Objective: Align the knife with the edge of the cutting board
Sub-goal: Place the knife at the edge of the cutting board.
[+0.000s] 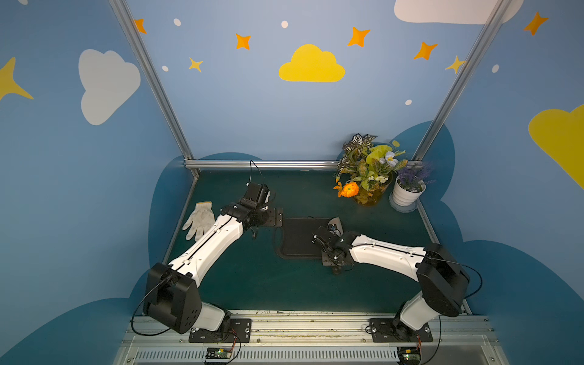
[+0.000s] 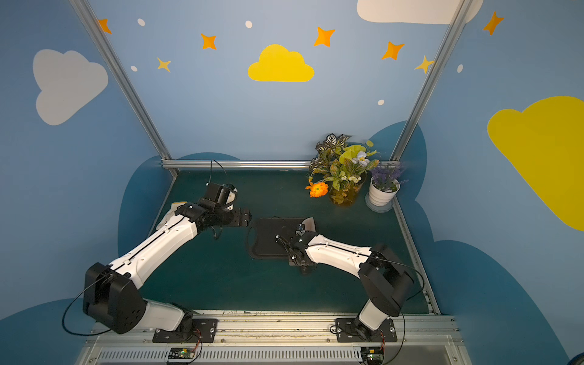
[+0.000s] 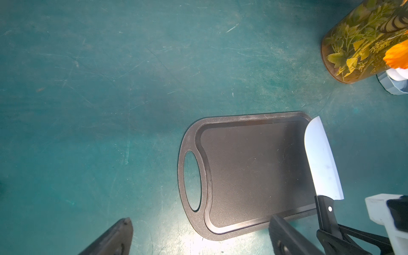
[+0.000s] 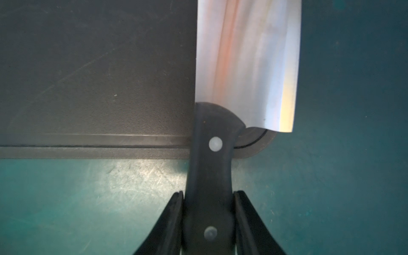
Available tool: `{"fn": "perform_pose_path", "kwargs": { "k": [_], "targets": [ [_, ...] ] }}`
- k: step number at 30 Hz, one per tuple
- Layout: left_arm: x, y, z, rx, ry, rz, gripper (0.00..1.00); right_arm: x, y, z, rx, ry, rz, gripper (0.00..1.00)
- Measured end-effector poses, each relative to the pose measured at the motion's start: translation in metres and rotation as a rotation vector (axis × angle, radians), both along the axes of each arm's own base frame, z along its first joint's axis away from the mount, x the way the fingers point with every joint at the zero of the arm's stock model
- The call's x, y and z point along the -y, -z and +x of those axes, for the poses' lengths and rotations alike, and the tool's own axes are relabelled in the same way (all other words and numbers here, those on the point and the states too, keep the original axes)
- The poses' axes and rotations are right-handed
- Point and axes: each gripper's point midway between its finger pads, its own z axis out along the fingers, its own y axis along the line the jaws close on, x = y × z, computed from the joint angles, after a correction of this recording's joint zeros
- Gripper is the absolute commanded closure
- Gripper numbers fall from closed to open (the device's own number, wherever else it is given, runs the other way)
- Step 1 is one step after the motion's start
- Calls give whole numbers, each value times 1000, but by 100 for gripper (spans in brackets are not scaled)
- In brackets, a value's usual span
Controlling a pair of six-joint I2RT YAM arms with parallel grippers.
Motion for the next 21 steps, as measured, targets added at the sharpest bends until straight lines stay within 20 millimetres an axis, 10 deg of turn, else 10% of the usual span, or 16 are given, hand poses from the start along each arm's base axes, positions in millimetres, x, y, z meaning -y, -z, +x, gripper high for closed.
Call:
{"fn": "perform_pose_path", "kwargs": {
  "k": [21],
  "targets": [
    [3,-4,-2,29,12,38,0,6,19,-21,-22,9,-25,100]
  ]
}}
